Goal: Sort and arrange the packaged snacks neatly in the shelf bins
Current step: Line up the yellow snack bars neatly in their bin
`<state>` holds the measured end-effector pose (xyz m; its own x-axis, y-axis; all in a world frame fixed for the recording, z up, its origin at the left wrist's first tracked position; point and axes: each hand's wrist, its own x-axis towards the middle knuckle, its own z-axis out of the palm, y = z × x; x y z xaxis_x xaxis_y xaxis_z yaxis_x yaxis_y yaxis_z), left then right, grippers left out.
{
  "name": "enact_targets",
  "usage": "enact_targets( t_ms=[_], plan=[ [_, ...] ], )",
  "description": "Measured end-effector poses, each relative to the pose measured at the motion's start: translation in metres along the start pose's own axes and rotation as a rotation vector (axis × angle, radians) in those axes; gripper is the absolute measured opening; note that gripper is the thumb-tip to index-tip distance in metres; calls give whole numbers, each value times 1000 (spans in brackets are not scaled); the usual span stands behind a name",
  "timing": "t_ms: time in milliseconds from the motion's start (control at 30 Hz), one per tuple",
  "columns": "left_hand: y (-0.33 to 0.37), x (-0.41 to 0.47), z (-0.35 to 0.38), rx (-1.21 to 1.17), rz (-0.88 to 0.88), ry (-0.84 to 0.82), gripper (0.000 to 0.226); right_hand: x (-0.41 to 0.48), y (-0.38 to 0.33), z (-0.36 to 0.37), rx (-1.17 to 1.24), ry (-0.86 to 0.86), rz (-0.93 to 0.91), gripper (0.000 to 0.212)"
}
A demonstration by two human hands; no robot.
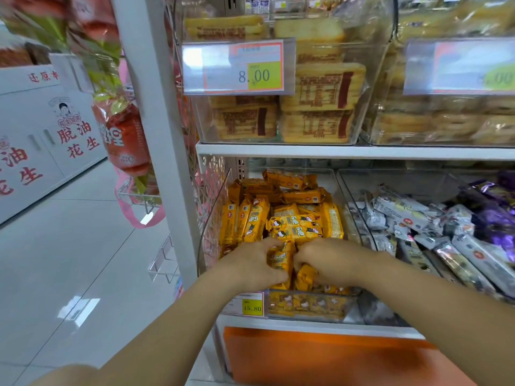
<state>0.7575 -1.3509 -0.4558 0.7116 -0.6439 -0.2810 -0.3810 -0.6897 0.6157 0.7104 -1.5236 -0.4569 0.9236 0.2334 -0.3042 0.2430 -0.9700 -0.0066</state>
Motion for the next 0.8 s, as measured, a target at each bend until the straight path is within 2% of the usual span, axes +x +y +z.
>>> enact_targets(
  t_ms=[100,233,333,500,667,800],
  plan=[
    [-2,1,-3,20,1,14,68,-10,4,-15,201,143,34,31],
    [0,6,-2,48,-12,-27,69,-28,8,-38,421,345,37,40],
    [6,13,1,123,12,-62,70,-34,9,-41,485,437,62,29],
    [14,21,7,320,71,-109,73,-36,7,-35,372,496,141,29],
    [16,23,13,459,105,-56,61,-43,2,-34,30,399,256,43],
    [6,23,14,482,108,-8,55,-49,1,-30,-109,360,298,54]
  ],
)
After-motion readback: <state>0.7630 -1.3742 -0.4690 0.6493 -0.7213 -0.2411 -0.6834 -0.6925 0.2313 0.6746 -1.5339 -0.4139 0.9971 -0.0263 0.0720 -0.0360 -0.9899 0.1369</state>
